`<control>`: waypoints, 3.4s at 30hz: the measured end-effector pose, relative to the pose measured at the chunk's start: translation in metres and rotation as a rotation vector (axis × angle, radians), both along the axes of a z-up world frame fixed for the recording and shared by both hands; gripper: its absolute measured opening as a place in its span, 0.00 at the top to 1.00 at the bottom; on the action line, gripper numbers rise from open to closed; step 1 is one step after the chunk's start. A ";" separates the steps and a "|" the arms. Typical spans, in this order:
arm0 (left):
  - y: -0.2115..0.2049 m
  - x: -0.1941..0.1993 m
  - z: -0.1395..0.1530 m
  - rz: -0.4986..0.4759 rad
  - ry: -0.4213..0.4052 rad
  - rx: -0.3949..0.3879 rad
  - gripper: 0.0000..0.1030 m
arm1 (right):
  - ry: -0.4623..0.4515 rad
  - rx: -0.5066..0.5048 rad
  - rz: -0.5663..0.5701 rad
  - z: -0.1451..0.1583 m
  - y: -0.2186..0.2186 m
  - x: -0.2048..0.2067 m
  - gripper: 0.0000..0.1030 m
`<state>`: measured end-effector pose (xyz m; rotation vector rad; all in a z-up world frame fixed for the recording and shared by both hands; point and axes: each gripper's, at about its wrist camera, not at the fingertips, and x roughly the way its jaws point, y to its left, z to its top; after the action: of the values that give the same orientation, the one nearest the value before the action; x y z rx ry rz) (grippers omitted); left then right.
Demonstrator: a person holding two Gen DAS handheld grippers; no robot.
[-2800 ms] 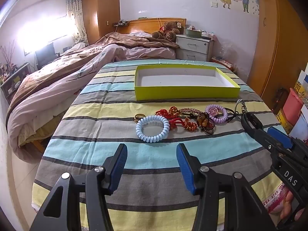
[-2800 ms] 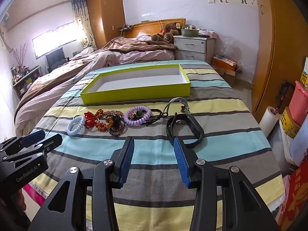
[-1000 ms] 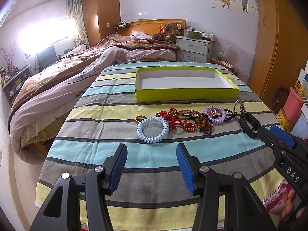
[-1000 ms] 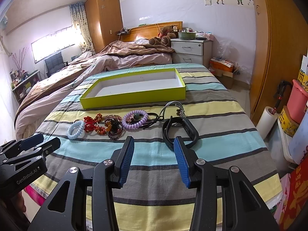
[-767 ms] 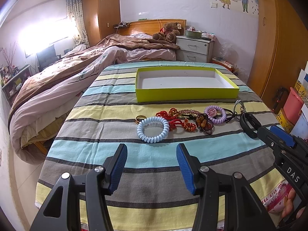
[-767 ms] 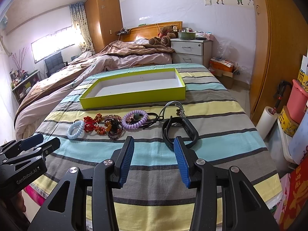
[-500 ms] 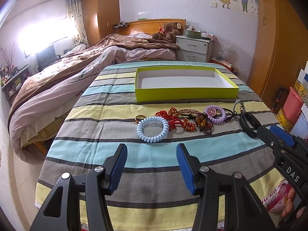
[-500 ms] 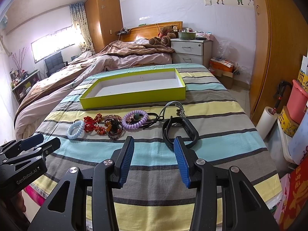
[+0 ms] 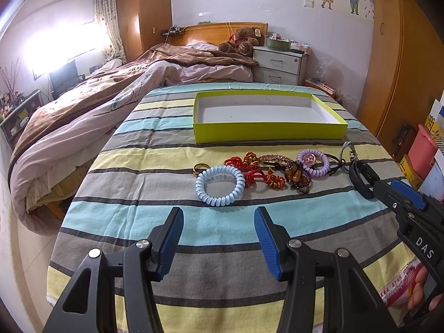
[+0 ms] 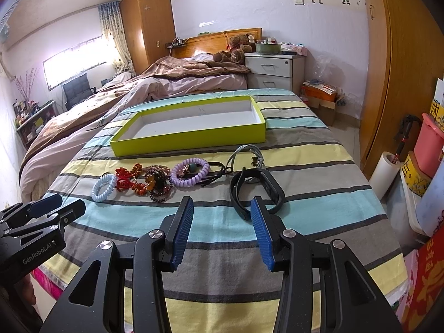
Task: Organize jewelry
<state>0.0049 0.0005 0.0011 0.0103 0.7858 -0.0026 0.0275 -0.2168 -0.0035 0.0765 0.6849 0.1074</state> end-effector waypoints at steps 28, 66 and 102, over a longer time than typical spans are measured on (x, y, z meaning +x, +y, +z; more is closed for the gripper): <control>0.034 0.060 -0.018 -0.082 0.165 -0.193 0.49 | 0.158 -0.042 0.027 -0.019 -0.051 0.070 0.49; 0.049 0.088 -0.029 -0.025 0.186 -0.109 0.90 | 0.197 -0.045 0.071 -0.028 -0.050 0.078 0.88; 0.035 0.085 -0.031 -0.090 0.200 0.033 0.90 | 0.127 -0.023 0.055 -0.006 -0.048 0.067 0.88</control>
<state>0.0895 0.0360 -0.0298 0.0778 0.9850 -0.0771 0.0946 -0.2645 -0.0094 0.0421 0.8151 0.1484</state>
